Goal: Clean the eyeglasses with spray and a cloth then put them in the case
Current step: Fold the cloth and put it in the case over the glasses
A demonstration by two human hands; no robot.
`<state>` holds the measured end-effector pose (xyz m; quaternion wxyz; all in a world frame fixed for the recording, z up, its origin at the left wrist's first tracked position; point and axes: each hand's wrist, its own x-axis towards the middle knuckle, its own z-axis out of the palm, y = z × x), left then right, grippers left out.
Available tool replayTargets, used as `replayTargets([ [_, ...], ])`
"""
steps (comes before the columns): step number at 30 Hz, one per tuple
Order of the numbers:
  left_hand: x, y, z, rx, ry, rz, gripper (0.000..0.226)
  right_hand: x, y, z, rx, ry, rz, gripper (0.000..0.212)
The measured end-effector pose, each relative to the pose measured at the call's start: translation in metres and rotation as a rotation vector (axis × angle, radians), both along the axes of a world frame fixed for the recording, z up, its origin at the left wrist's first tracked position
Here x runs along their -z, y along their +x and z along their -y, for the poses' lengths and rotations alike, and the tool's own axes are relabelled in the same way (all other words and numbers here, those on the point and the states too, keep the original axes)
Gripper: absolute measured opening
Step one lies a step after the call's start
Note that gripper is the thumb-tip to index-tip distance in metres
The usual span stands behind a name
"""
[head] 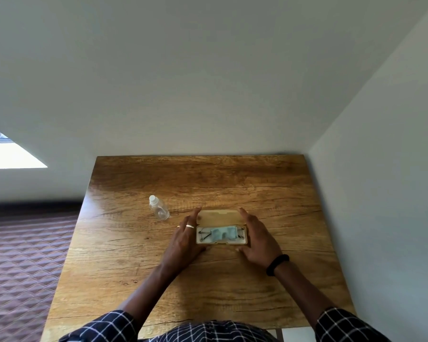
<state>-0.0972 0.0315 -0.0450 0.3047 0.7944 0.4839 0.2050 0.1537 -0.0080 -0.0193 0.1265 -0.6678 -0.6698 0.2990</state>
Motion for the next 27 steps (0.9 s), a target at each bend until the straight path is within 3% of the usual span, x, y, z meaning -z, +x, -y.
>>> replayTargets([
  [6,-0.004,-0.001,0.004,0.023,0.017,0.057,0.085,0.001,-0.003,0.004,0.028,0.094,-0.001,0.096],
  [13,0.006,-0.003,0.014,-0.001,0.064,-0.032,0.056,0.006,-0.002,0.009,-0.056,0.196,0.120,0.052],
  [16,0.010,-0.005,0.017,-0.001,0.081,-0.049,0.045,0.012,-0.002,0.012,-0.083,0.220,0.156,0.048],
  [27,0.008,-0.009,0.015,0.062,0.171,-0.124,0.042,0.023,-0.004,0.016,-0.091,0.368,0.195,0.043],
])
